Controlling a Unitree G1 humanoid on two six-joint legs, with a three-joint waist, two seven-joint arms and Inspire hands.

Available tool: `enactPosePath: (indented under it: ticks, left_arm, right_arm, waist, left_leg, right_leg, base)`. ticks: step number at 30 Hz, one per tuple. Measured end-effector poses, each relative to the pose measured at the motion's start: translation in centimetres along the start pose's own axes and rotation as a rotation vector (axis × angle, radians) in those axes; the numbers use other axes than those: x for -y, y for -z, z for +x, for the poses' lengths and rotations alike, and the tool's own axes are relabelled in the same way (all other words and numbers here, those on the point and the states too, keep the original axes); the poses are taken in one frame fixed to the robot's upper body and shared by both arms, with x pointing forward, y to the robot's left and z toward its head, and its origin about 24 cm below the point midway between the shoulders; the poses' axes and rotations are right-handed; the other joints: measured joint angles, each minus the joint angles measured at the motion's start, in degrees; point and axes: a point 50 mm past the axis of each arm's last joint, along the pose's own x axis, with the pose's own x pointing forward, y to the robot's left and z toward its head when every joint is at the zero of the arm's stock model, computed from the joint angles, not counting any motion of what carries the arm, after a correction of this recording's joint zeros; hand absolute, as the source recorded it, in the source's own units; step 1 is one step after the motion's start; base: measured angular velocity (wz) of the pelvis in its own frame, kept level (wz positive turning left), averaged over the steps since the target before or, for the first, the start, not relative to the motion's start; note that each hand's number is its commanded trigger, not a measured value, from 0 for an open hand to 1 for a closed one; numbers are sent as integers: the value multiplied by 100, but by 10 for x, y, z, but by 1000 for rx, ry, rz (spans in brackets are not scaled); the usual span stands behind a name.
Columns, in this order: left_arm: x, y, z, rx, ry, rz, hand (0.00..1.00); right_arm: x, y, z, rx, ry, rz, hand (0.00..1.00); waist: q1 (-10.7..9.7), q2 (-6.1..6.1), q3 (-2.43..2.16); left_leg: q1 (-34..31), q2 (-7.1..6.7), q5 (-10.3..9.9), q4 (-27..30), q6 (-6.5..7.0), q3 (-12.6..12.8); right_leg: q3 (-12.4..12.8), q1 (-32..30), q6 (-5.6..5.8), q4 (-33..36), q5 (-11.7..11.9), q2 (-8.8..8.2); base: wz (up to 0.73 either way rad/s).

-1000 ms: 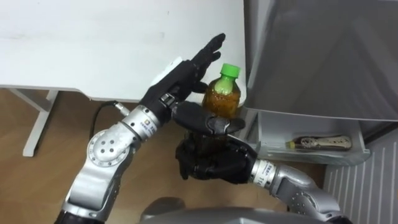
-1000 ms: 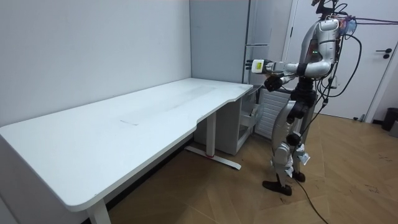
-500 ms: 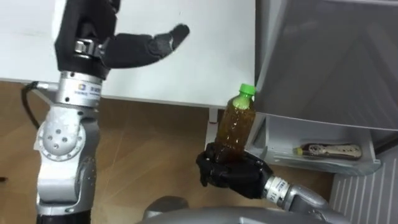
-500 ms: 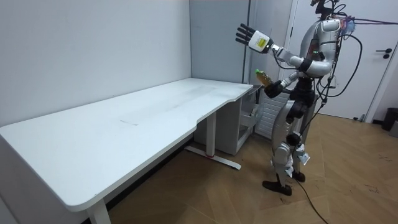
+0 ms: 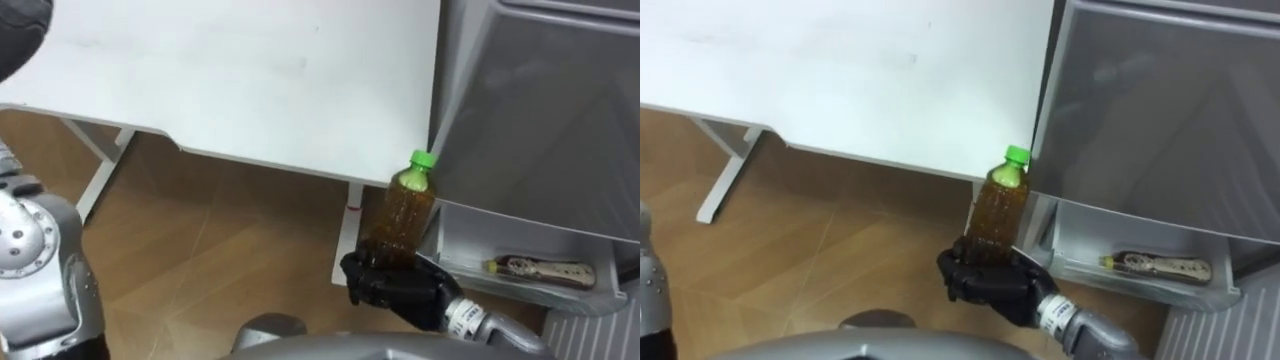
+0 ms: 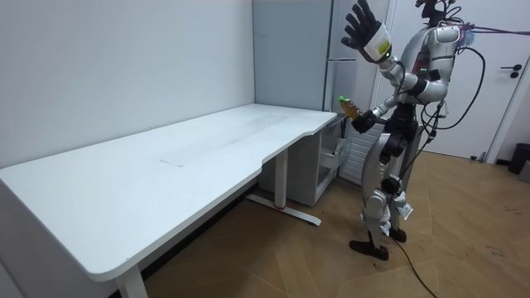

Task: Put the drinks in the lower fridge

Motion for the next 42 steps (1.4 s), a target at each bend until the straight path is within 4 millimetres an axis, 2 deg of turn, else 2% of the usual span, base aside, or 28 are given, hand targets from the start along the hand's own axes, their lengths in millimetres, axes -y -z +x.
enactPosePath:
  ticks: [3, 5, 8, 11, 13, 16, 17, 20, 23, 25, 30, 35, 40, 42]
  left_arm:
    - [-16, 9, 2, -35, -94, 29, 0]
    - [-25, 18, 0, -80, -137, 46, 0]
    - [-46, 46, -13, -236, -212, 90, 0]
    - [-60, 65, -26, -350, -274, 123, 0]
    - [-72, 88, -46, -494, -331, 158, 0]
    - [-77, 112, -74, -662, -330, 217, 0]
    - [-79, 115, -80, -690, -325, 236, 0]
    - [-86, 138, -118, -869, -285, 329, 0]
    - [-89, 149, -139, -973, -246, 362, 0]
    - [-100, 159, -164, -1095, -225, 417, 0]
    - [-117, 167, -204, -1289, -186, 490, 0]
    - [-136, 166, -240, -1479, -109, 543, 0]
    - [-141, 165, -256, -1570, 2, 598, 0]
    - [-142, 165, -258, -1586, 47, 618, 0]
  right_arm:
    - [2, 3, -3, -6, 27, 10, 100]
    - [3, 3, -3, -11, 41, 14, 100]
    - [3, 6, -4, -14, 65, 26, 100]
    - [4, 9, -5, -22, 76, 36, 100]
    - [6, 10, -6, -32, 110, 56, 100]
    - [6, 11, -5, -34, 136, 64, 100]
    - [6, 11, -5, -34, 137, 65, 100]
    - [9, 16, -6, -29, 175, 108, 100]
    - [13, 16, -7, -27, 215, 122, 100]
    - [19, 19, -7, -38, 259, 146, 100]
    - [31, 34, -17, -45, 379, 268, 100]
    - [42, 46, -25, -43, 479, 395, 100]
    - [48, 49, -29, -27, 531, 451, 100]
    - [50, 48, -30, -27, 541, 454, 100]
  waist:
    - [11, 14, -21]
    - [16, 7, -52]
    - [58, -6, -92]
    - [69, -41, -88]
    - [56, -50, -85]
    - [35, -95, -77]
    - [24, -101, -74]
    - [-17, -126, -57]
    - [-52, -142, -47]
    - [-188, -143, -44]
    - [-292, -136, -40]
    - [-499, -146, -23]
    - [-542, -124, -18]
    - [-570, -117, -2]
  left_leg:
    - [7, 1, 4, -5, -2, 1]
    - [19, 2, 6, -16, -3, 22]
    - [141, 1, 10, -75, -1, 79]
    - [180, -3, 8, -67, -1, 83]
    - [172, -10, 4, -52, 3, 87]
    - [106, -17, 2, -12, 5, 32]
    - [106, -16, 1, -12, 5, 36]
    - [73, -17, 0, -10, 4, 36]
    - [64, -19, 0, -27, 4, 41]
    - [68, -20, -5, -38, 3, 50]
    - [71, -7, -39, -79, -10, 79]
    - [99, -7, -45, -95, -7, 82]
    - [-2, 1, -50, -61, -10, 90]
    - [-43, 1, -50, -34, -9, 85]
  right_leg:
    - [9, 1, -2, -2, -2, -1]
    - [23, 1, -3, -8, -3, -4]
    - [67, 70, -2, -14, -4, -15]
    - [74, 134, -2, -73, -4, -12]
    - [85, 144, -3, -113, -4, -13]
    - [23, 144, -4, -173, -5, -6]
    - [23, 143, -4, -180, -5, -6]
    - [-2, 130, -7, -191, -7, -9]
    - [5, 113, -7, -196, -7, -10]
    - [2, 124, -8, -184, -4, -9]
    - [9, 106, -9, -128, -3, -4]
    - [14, 126, -7, -99, -2, -5]
    - [10, 39, -7, -98, -2, 0]
    - [7, 11, -7, -96, -2, 1]
  base:
    - [0]
    - [-6]
    - [-10]
    - [0]
    - [0]
    - [10]
    - [5]
    - [0]
    - [0]
    - [0]
    - [-1]
    - [0]
    - [-2]
    - [0]
